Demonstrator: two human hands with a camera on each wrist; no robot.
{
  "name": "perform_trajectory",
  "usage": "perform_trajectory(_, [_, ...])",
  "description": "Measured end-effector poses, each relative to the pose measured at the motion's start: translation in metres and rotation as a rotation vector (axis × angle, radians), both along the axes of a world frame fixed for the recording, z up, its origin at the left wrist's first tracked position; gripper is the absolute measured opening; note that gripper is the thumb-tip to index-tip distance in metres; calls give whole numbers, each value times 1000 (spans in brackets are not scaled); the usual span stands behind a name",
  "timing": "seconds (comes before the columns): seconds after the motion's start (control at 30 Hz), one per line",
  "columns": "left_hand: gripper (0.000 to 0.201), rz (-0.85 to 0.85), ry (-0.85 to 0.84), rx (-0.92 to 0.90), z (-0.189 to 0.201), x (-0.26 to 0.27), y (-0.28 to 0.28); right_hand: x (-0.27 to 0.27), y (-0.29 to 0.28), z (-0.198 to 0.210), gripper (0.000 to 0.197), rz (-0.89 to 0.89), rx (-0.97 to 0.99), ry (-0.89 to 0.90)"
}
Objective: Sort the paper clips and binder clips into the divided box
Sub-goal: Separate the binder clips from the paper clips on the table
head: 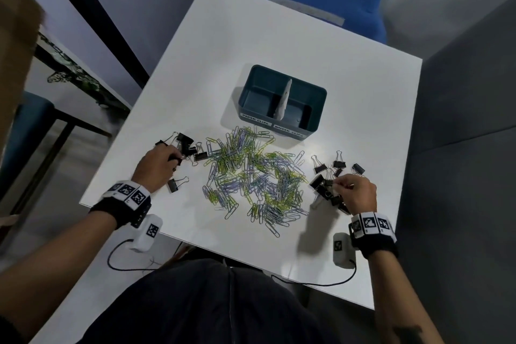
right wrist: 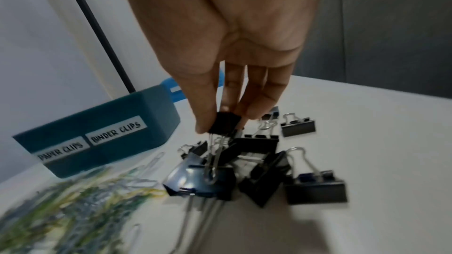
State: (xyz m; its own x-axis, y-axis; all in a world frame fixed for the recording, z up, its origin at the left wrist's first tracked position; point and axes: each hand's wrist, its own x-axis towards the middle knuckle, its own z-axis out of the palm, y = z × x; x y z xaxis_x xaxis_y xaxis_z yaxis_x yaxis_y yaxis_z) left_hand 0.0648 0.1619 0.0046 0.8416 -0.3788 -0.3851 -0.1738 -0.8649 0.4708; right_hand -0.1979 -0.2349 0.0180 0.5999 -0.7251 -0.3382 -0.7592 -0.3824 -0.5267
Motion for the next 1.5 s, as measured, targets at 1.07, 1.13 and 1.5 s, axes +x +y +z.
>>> perform_trajectory(1.07, [47,-685,-385,285,-7,-23,-29,16,83,-20,41,336,-201,-8])
perform_trajectory(1.13, [59,-673,-299,174,-10,-26,-44,20,91,-23,49,336,-199,-6])
perform_trajectory(1.5, [81,-687,61,169,-20,-79,-82,32,139,-48,78,494,-137,174])
